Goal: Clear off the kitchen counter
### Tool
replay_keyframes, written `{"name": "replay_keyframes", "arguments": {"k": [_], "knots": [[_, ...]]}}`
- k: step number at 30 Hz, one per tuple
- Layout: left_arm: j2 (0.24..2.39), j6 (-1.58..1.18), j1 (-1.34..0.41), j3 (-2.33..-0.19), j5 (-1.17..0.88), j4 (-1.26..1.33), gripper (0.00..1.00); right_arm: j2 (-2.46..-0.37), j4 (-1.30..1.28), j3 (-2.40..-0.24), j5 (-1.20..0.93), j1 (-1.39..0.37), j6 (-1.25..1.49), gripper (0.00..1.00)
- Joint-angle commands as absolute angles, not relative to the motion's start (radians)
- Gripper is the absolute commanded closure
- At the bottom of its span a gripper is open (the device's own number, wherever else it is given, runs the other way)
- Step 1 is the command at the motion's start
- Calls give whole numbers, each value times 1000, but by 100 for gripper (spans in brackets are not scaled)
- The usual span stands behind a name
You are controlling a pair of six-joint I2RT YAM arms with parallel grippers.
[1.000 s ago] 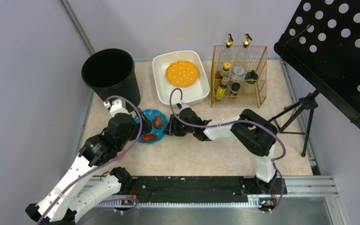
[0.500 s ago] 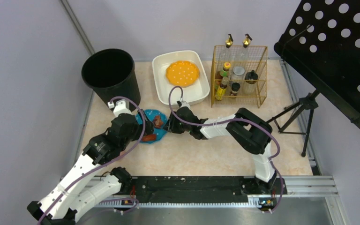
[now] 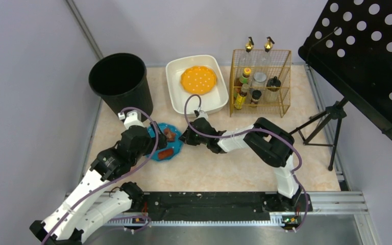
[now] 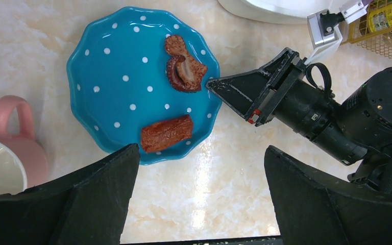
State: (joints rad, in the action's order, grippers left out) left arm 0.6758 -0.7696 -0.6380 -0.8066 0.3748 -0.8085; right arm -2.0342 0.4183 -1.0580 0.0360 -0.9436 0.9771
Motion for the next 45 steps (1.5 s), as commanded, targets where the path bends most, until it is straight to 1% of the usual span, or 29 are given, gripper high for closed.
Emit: {"name": "replay_keyframes", "arguments": {"k": [1, 8, 19, 32, 35, 45], "knots": [[662, -751, -641, -801, 364, -770, 4, -2021, 379, -996, 61, -947, 971, 100], [691, -739, -641, -793, 297, -747, 4, -1905, 340, -891, 84, -929, 929, 100], [772, -734, -641, -768, 195, -667, 4, -1632, 248, -656, 171, -886, 860, 100], [904, -777, -641, -682, 6, -502, 5, -1358, 252, -360, 158, -803, 892, 100], [939, -783, -641, -668, -49, -472, 5, -1320, 280, -310, 123, -789, 917, 100], [1010, -812, -641, -591, -92, -352, 5, -1294, 377, -198, 4, -711, 952, 100]]}}
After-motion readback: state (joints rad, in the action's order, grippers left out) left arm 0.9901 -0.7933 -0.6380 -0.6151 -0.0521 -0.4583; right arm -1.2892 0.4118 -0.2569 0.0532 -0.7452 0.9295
